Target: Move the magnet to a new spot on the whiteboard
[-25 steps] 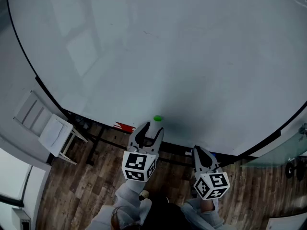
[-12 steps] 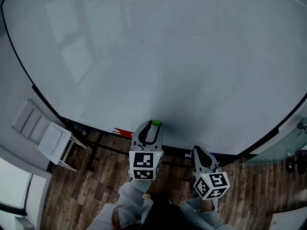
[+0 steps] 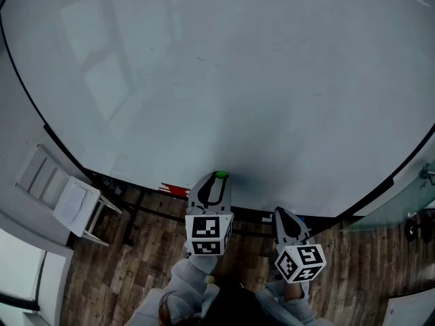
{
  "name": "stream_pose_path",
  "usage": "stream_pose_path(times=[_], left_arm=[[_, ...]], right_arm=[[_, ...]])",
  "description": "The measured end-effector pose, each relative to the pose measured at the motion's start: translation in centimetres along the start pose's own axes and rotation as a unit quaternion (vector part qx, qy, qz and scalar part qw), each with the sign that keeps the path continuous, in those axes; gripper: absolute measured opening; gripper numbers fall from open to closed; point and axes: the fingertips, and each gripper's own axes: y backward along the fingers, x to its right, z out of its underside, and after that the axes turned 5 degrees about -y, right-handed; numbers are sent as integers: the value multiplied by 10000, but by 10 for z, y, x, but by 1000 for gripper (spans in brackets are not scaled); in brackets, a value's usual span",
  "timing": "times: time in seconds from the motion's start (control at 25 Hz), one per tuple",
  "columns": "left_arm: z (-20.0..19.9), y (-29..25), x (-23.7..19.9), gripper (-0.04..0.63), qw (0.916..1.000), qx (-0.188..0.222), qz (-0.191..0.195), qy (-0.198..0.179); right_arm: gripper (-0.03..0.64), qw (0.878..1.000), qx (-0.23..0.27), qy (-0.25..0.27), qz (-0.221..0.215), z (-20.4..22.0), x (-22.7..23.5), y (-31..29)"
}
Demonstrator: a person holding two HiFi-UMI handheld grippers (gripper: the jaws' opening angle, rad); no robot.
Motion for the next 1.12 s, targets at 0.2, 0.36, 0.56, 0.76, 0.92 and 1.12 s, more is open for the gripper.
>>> stream_pose_path(times=[0.2, 0.36, 0.56, 0.76, 0.92, 1.12], left_arm=[[-3, 5, 0, 118, 9999, 18, 67, -73], [-3, 16, -1, 118, 9999, 49, 96, -133], [1, 28, -13, 118, 9999, 1, 2, -120], [2, 42, -33, 118, 9998, 13, -165, -113], [-2, 53, -53, 118, 9994, 82, -338, -69], [-8, 71, -87, 118, 9988, 106, -468, -67]], right_arm=[[28, 10000, -29, -20, 37, 4, 0, 4], [28, 10000, -41, -25, 51, 6, -2, 5], [28, 9999, -54, 41, -103, 5, -15, 0], [28, 9993, -45, 161, -336, 1, -34, -10], [28, 9980, -11, 297, -563, -6, -51, -19], [28, 9945, 94, 561, -883, -21, -80, -33]])
